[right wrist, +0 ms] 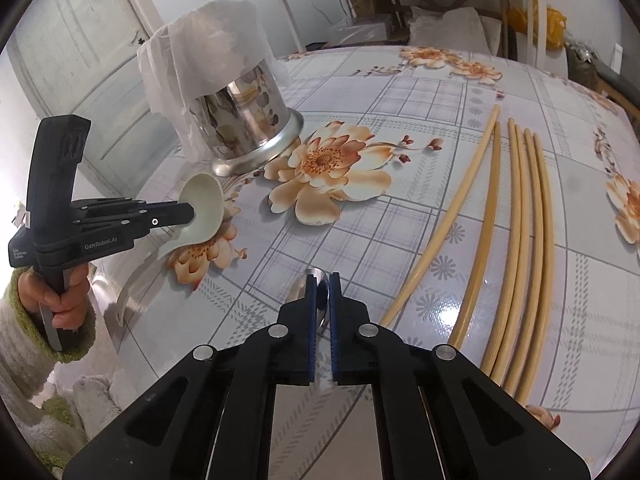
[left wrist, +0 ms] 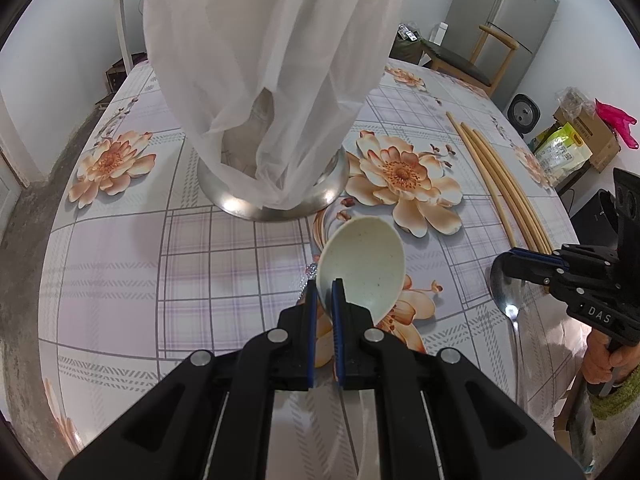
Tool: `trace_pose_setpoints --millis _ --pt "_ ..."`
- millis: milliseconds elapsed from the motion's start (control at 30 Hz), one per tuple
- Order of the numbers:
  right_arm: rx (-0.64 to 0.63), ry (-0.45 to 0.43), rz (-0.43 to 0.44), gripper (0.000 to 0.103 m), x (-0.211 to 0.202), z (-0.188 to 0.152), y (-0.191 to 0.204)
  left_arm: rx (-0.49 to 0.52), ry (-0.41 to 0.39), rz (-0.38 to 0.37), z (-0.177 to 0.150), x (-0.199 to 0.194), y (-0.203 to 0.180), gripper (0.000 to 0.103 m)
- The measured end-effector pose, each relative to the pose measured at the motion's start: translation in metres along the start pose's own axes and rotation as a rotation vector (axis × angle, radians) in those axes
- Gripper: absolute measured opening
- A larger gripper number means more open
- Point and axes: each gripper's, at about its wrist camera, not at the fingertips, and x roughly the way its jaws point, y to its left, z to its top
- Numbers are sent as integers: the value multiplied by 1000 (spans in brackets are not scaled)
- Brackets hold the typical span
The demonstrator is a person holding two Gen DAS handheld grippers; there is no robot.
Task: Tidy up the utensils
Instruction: 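Lift the spoon with the right tool while the left tool raises the ladle over the holder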
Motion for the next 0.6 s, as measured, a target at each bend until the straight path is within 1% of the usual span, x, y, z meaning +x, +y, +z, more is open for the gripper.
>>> trace_pose_setpoints --millis 67,300,500,600 --pt "18 -6 -10 2 -3 0 0 1 0 3 0 0 -1 7" --pt "90 -63 -91 1 -25 1 -4 13 -3 19 -1 1 -4 7" --pt "106 -124 -142 0 -44 5 -2 14 -5 20 0 0 -5 6" --pt "117 -159 -165 0 -55 6 0 5 -8 15 1 -2 -4 5"
